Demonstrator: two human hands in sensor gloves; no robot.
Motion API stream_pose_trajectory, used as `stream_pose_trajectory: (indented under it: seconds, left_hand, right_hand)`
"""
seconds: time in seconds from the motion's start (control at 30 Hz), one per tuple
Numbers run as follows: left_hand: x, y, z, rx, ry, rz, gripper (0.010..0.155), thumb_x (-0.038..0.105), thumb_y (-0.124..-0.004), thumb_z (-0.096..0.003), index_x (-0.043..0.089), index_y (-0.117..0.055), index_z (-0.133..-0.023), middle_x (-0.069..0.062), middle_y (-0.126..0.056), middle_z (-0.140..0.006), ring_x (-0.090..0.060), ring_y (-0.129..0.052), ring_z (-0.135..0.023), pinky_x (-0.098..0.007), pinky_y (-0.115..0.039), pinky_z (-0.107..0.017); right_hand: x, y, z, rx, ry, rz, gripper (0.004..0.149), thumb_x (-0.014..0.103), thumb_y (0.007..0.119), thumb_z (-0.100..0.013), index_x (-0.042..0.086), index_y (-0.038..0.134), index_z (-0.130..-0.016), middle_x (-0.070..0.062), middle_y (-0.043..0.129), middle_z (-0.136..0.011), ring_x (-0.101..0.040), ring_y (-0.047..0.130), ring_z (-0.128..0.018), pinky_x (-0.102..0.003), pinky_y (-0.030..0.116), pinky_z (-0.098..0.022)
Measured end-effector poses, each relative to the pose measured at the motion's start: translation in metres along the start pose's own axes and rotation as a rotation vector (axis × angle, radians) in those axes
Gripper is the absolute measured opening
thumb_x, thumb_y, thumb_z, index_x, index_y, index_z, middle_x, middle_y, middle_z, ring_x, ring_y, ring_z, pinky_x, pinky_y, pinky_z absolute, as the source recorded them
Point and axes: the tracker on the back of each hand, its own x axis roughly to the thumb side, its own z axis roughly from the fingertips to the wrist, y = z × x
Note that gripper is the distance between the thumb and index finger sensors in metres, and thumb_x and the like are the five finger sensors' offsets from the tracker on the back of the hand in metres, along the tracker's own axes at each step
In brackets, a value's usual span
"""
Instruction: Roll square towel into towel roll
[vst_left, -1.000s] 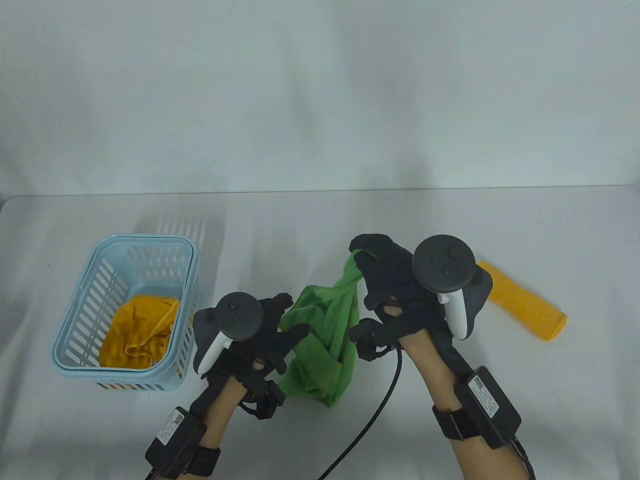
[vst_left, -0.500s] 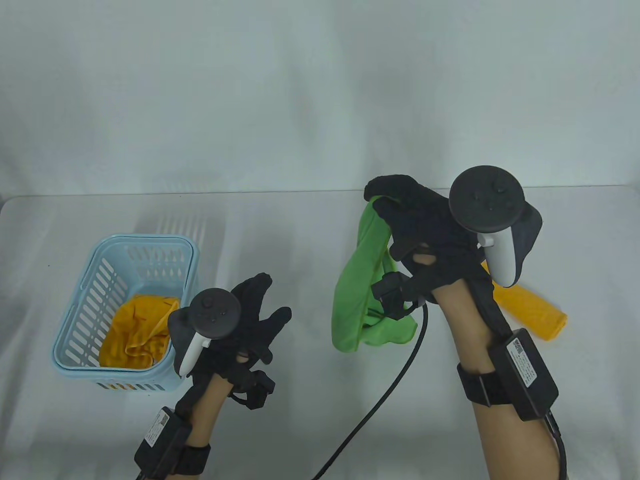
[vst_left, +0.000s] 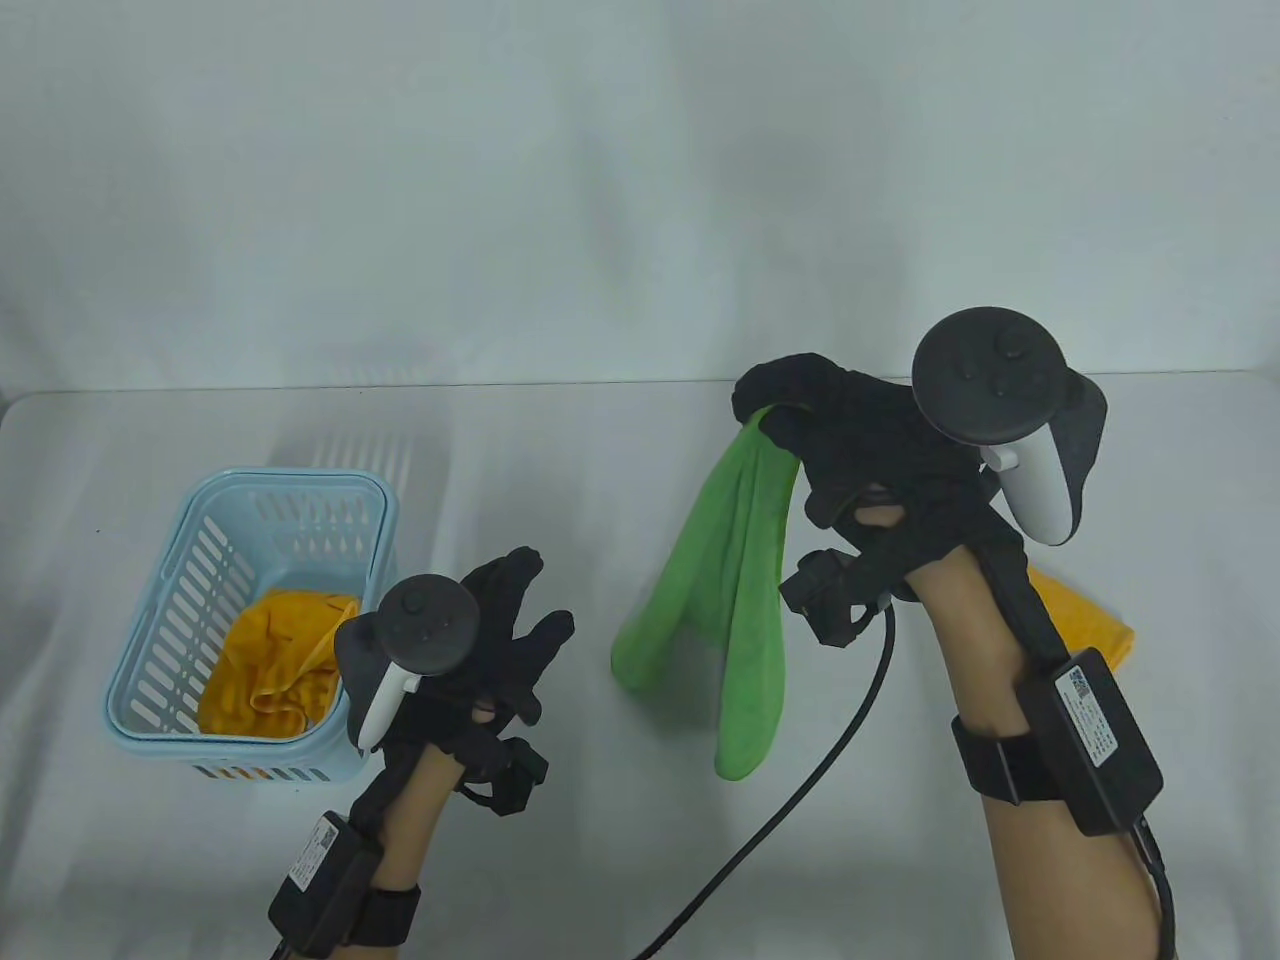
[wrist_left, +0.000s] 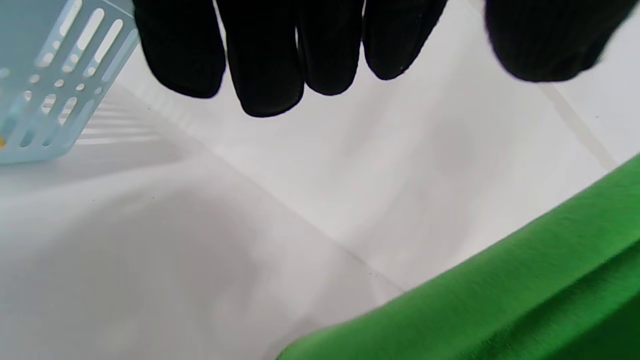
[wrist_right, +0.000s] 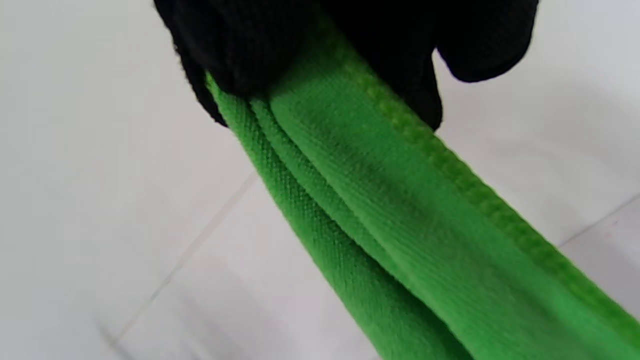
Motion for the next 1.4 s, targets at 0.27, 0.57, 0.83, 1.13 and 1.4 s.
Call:
stream_pose_trajectory:
  seconds: [0.27,0.57,0.83,1.13,1.4]
  left_hand:
    - [0.006,-0.027,-0.014,-0.065,-0.032,-0.095,0.068,0.048,-0.076,-0.041,0.033,-0.058,-0.105,0.0,-0.062,-0.111,-0.035,-0.075,-0.1,-0.058,-0.066,-0.071]
    - [0.039,-0.07,-0.013,-0.307,-0.201,-0.132,0.109,0.066,-0.082,-0.0251,0.039,-0.019,-0.11,0.002,-0.03,-0.12,-0.04,-0.049,-0.11,-0.061,-0.052,-0.077]
    - [0.064,-0.064,0.002,-0.238,-0.275,-0.064,0.073,0.057,-0.086,-0.0307,0.038,-0.058,-0.095,0.003,-0.042,-0.115,-0.036,-0.054,-0.109,-0.059,-0.055,-0.076]
    - [0.054,-0.001,0.009,0.125,-0.149,0.012,0.048,0.051,-0.083,-0.0365,0.031,-0.073,-0.079,0.001,-0.061,-0.106,-0.035,-0.066,-0.104,-0.058,-0.061,-0.073]
    - [0.067,-0.024,0.015,-0.062,-0.284,0.0,0.054,0.059,-0.072,-0.0381,0.035,-0.083,-0.085,0.001,-0.064,-0.109,-0.037,-0.061,-0.106,-0.06,-0.056,-0.075]
  right_hand:
    - [0.009,0.007,0.003,0.165,-0.104,-0.012,0.037,0.027,0.078,-0.033,0.042,0.09,-0.065,0.009,0.1,-0.066,-0.025,0.097,-0.065,-0.055,0.072,-0.059]
    - [0.015,0.023,0.0,0.208,-0.132,0.007,0.037,0.027,0.078,-0.033,0.043,0.09,-0.064,0.01,0.1,-0.065,-0.024,0.096,-0.065,-0.055,0.072,-0.059]
    - [0.023,0.03,0.001,0.161,-0.14,0.066,0.037,0.027,0.078,-0.033,0.042,0.09,-0.065,0.008,0.1,-0.065,-0.025,0.096,-0.065,-0.055,0.071,-0.059]
    - [0.03,-0.005,0.01,-0.242,-0.053,0.257,0.037,0.027,0.079,-0.033,0.042,0.09,-0.065,0.008,0.1,-0.066,-0.025,0.096,-0.066,-0.055,0.071,-0.059]
    - [0.022,-0.013,0.006,-0.248,-0.037,0.101,0.037,0.028,0.079,-0.033,0.042,0.089,-0.066,0.008,0.099,-0.067,-0.025,0.096,-0.065,-0.054,0.072,-0.059]
